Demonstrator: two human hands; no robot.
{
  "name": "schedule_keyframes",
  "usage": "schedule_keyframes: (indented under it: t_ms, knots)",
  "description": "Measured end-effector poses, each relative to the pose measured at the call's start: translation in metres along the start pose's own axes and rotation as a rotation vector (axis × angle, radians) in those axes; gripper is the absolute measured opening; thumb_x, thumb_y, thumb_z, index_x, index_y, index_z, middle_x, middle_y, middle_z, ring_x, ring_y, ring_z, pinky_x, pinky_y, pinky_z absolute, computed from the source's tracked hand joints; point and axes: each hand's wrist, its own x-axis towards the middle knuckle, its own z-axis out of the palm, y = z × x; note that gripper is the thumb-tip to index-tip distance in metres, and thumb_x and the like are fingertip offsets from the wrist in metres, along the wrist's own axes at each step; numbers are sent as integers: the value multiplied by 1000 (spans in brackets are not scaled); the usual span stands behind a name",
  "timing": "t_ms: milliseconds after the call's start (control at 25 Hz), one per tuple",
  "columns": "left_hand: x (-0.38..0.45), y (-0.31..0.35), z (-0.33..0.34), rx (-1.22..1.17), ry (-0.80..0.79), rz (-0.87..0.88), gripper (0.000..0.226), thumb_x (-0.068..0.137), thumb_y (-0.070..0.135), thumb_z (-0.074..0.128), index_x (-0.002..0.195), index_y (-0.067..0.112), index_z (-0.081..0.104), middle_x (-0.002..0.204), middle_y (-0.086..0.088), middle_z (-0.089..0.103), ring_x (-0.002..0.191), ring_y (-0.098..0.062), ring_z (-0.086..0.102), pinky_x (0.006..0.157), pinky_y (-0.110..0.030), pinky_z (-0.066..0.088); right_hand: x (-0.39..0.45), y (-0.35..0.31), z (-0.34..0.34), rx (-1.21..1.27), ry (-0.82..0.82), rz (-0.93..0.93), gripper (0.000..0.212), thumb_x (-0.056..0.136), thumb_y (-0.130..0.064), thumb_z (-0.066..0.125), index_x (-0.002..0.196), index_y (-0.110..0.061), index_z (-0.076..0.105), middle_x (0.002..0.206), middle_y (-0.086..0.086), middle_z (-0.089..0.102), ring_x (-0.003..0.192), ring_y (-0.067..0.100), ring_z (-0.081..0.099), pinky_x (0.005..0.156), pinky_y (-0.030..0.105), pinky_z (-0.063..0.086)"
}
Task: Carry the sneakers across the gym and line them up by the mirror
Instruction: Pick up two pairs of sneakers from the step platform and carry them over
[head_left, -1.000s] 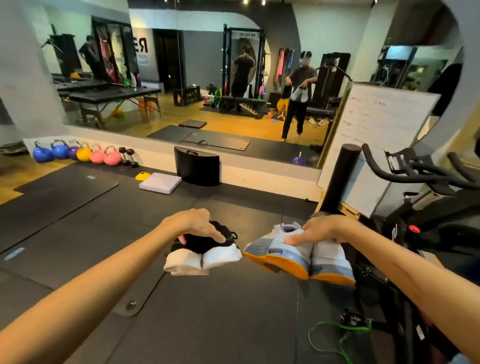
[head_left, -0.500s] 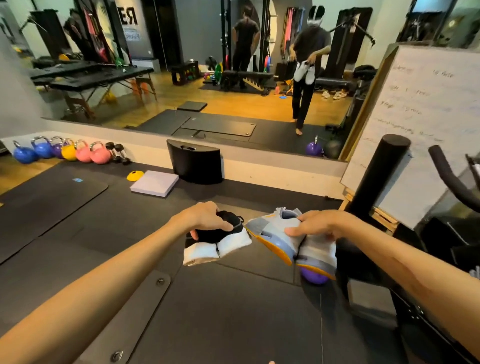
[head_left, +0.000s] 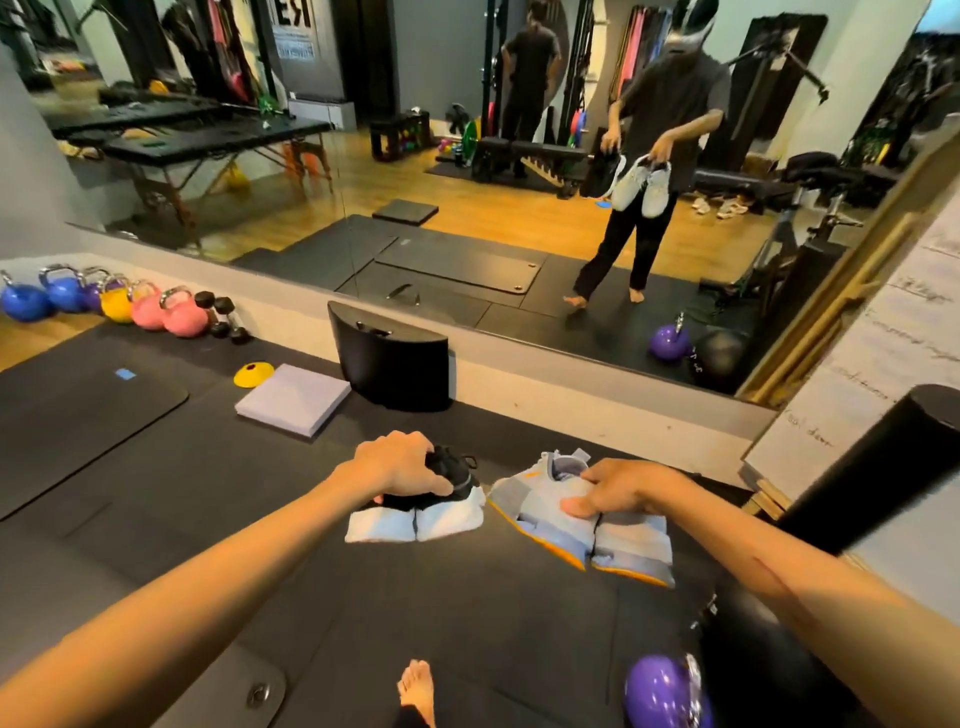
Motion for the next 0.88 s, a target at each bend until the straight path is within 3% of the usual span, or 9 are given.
schedule_keyframes:
  t_ms: [80, 200, 320, 440, 520, 640, 720, 880]
  knots:
    - [77, -7, -16, 59, 24, 44, 50, 73, 58, 62, 109, 22, 59, 109, -4, 66, 99, -27, 62, 76, -34, 44, 60, -13, -33, -30, 0, -17, 49, 89, -51, 55, 124, -16, 58, 131, 6, 58, 117, 24, 56, 89, 29, 44]
    - [176, -14, -45, 137, 51, 94, 52, 75, 57, 59, 112, 22, 58, 112, -6, 66, 103, -30, 62, 76, -36, 40, 135, -35, -85, -96, 21, -26, 50, 90, -54, 50, 127, -21, 56, 136, 4, 55, 126, 24, 46, 92, 30, 32]
    - [260, -17, -76, 263, 85, 173, 53, 79, 58, 55, 116, 19, 56, 113, -11, 65, 105, -33, 60, 74, -37, 39, 205, -42, -128, -79, 79, -56, 43, 95, -42, 49, 131, -18, 51, 137, 8, 51, 117, 23, 47, 82, 21, 25]
    - [345, -20, -98, 320, 113, 209, 51, 83, 57, 53, 112, 16, 55, 112, -12, 65, 104, -34, 60, 72, -37, 38, 275, -37, -168, 13, 78, -10, 45, 96, -36, 50, 133, -11, 48, 135, 12, 47, 125, 26, 44, 94, 27, 31]
    - [412, -25, -106, 296, 83, 182, 50, 83, 56, 54, 111, 15, 55, 113, -13, 64, 106, -34, 58, 72, -38, 38, 334, -24, -193, 68, 70, -6, 49, 91, -39, 57, 132, -13, 54, 122, 7, 50, 119, 24, 48, 98, 30, 36]
    - [519, -33, -96, 239, 13, 100, 49, 82, 53, 57, 113, 15, 53, 115, -13, 63, 110, -34, 55, 80, -42, 45, 438, 4, -217, 67, 37, -10, 42, 90, -43, 56, 124, -18, 59, 127, 7, 56, 126, 28, 48, 96, 30, 38]
    - [587, -35, -79, 187, -51, 45, 49, 82, 49, 58, 115, 14, 51, 117, -14, 60, 114, -34, 50, 84, -45, 47, 508, 21, -227, 94, 8, -9, 29, 90, -39, 56, 108, -17, 62, 114, 6, 62, 123, 31, 51, 89, 31, 39]
    - [733, -50, -17, 118, -159, -63, 51, 83, 42, 59, 121, 12, 45, 123, -14, 51, 120, -33, 43, 88, -45, 46, 657, 61, -223, 145, -14, 107, 46, 85, -42, 56, 127, -25, 53, 128, 12, 59, 120, 33, 51, 95, 42, 41]
